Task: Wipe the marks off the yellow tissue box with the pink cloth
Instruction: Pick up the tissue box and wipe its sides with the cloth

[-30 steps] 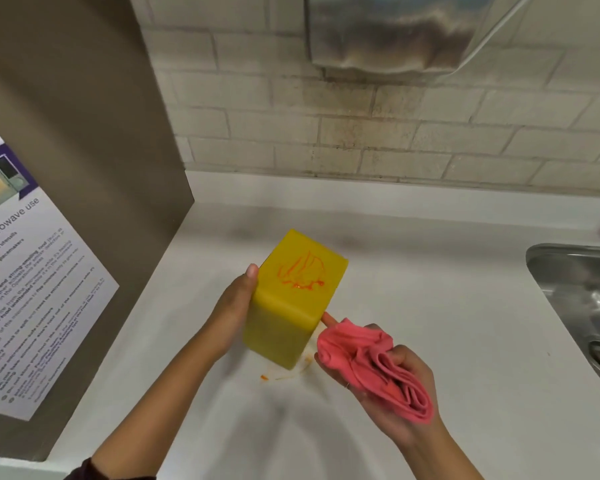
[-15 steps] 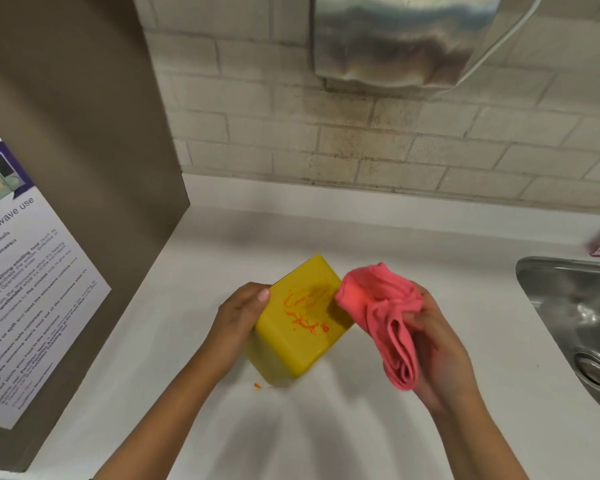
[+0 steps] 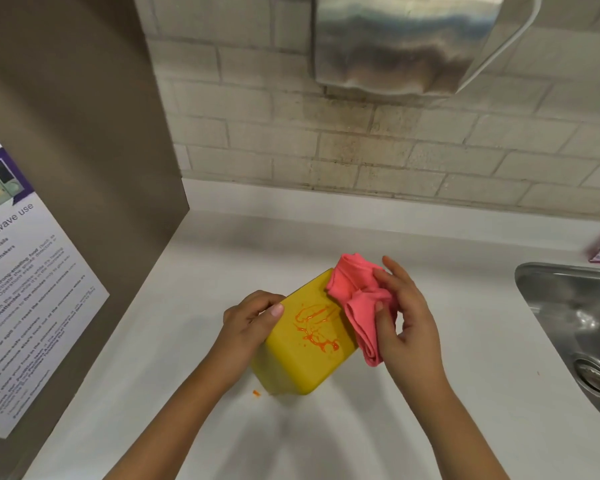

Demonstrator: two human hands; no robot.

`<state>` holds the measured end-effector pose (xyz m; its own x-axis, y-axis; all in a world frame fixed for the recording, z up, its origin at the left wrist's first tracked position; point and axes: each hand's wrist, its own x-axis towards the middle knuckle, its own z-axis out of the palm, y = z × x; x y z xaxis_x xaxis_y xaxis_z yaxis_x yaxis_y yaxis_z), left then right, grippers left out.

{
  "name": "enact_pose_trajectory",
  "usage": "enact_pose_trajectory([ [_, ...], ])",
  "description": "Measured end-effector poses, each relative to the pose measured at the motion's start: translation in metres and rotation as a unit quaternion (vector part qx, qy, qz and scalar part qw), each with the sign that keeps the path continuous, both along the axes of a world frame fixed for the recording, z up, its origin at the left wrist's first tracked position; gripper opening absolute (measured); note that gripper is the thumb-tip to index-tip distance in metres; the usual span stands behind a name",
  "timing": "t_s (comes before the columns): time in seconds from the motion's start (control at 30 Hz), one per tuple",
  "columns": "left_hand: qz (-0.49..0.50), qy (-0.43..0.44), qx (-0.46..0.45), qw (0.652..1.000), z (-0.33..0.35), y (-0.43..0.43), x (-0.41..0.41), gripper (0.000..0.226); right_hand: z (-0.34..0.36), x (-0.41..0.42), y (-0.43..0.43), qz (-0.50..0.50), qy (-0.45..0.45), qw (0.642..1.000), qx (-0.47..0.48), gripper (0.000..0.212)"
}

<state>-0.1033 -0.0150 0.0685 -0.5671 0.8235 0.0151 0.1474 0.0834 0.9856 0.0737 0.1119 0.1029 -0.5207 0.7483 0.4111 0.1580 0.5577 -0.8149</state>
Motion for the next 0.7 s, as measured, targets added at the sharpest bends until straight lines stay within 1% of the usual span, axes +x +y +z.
enact_pose_trajectory([
  [0.13, 0.001, 0.002, -0.001, 1.0, 0.0, 0.0, 0.001, 0.041, 0.008, 0.008, 0.003, 0.069, -0.014, 0.993, -0.092, 0.061],
  [0.2, -0.005, 0.004, -0.003, 1.0, 0.001, 0.0, 0.002, 0.042, 0.01, 0.01, 0.006, 0.082, -0.024, 0.99, -0.114, 0.071],
  [0.23, -0.008, 0.005, -0.003, 1.0, 0.001, 0.0, 0.002, 0.043, 0.011, 0.01, 0.007, 0.075, -0.034, 0.989, -0.121, 0.072],
  [0.3, -0.012, 0.003, -0.005, 1.0, 0.0, 0.0, 0.002, 0.044, 0.014, 0.007, 0.009, 0.059, -0.038, 0.986, -0.15, 0.064],
  [0.37, -0.011, 0.002, -0.006, 1.0, 0.0, 0.0, 0.002, 0.044, 0.019, 0.007, 0.011, 0.05, -0.008, 0.978, -0.203, 0.058],
  [0.4, -0.009, 0.0, -0.003, 1.0, 0.0, 0.001, 0.002, 0.044, 0.021, 0.008, 0.014, 0.048, 0.024, 0.968, -0.246, 0.058],
  [0.43, -0.006, -0.003, 0.001, 1.0, 0.001, 0.001, 0.001, 0.044, 0.023, 0.009, 0.017, 0.052, 0.065, 0.95, -0.302, 0.058],
  [0.5, 0.003, -0.009, 0.007, 1.0, 0.002, 0.002, -0.001, 0.045, 0.026, 0.011, 0.019, 0.076, 0.15, 0.891, -0.422, 0.052],
  [0.53, 0.005, -0.01, 0.008, 1.0, 0.001, 0.002, -0.002, 0.046, 0.026, 0.011, 0.02, 0.085, 0.178, 0.864, -0.463, 0.049],
  [0.57, 0.005, -0.011, 0.009, 1.0, 0.001, 0.002, -0.003, 0.046, 0.025, 0.011, 0.019, 0.086, 0.191, 0.849, -0.485, 0.046],
  [0.6, 0.003, -0.01, 0.009, 1.0, 0.001, 0.002, -0.003, 0.046, 0.023, 0.01, 0.018, 0.08, 0.191, 0.849, -0.485, 0.046],
  [0.63, 0.002, -0.009, 0.008, 1.0, 0.0, 0.002, -0.004, 0.046, 0.021, 0.008, 0.015, 0.065, 0.183, 0.864, -0.465, 0.047],
  [0.67, 0.001, -0.007, 0.006, 1.0, -0.001, 0.002, -0.004, 0.045, 0.019, 0.006, 0.011, 0.046, 0.17, 0.888, -0.425, 0.05],
  [0.7, 0.001, -0.006, 0.005, 1.0, -0.002, 0.002, -0.004, 0.045, 0.017, 0.004, 0.007, 0.026, 0.151, 0.918, -0.365, 0.053],
])
